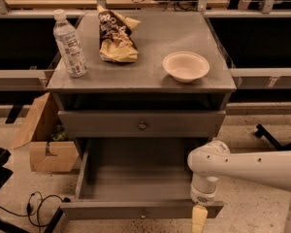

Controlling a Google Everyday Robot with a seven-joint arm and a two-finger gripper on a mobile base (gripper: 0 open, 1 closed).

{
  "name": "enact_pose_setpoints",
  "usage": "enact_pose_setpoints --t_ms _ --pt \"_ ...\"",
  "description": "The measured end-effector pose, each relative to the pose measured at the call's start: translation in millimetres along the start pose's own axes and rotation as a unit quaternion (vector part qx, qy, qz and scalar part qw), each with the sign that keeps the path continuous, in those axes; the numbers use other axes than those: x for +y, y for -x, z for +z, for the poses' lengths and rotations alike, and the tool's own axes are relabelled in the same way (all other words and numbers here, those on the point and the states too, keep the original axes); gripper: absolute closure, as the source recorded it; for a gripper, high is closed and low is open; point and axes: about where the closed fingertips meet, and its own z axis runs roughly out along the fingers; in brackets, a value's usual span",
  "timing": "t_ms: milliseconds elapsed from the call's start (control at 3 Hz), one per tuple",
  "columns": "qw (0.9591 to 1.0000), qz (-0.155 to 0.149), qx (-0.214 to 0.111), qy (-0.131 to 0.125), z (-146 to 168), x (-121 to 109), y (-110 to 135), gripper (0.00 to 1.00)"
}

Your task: Open middle drawer

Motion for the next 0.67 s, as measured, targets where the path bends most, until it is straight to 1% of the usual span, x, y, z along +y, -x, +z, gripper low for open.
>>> enact_pose_setpoints --t_ms 333,667 --pt "0.9999 0.004 -0.003 0.016 10 20 -10 0.14" --pt "0.9989 0.019 -0.001 0.042 10 62 -21 0.37"
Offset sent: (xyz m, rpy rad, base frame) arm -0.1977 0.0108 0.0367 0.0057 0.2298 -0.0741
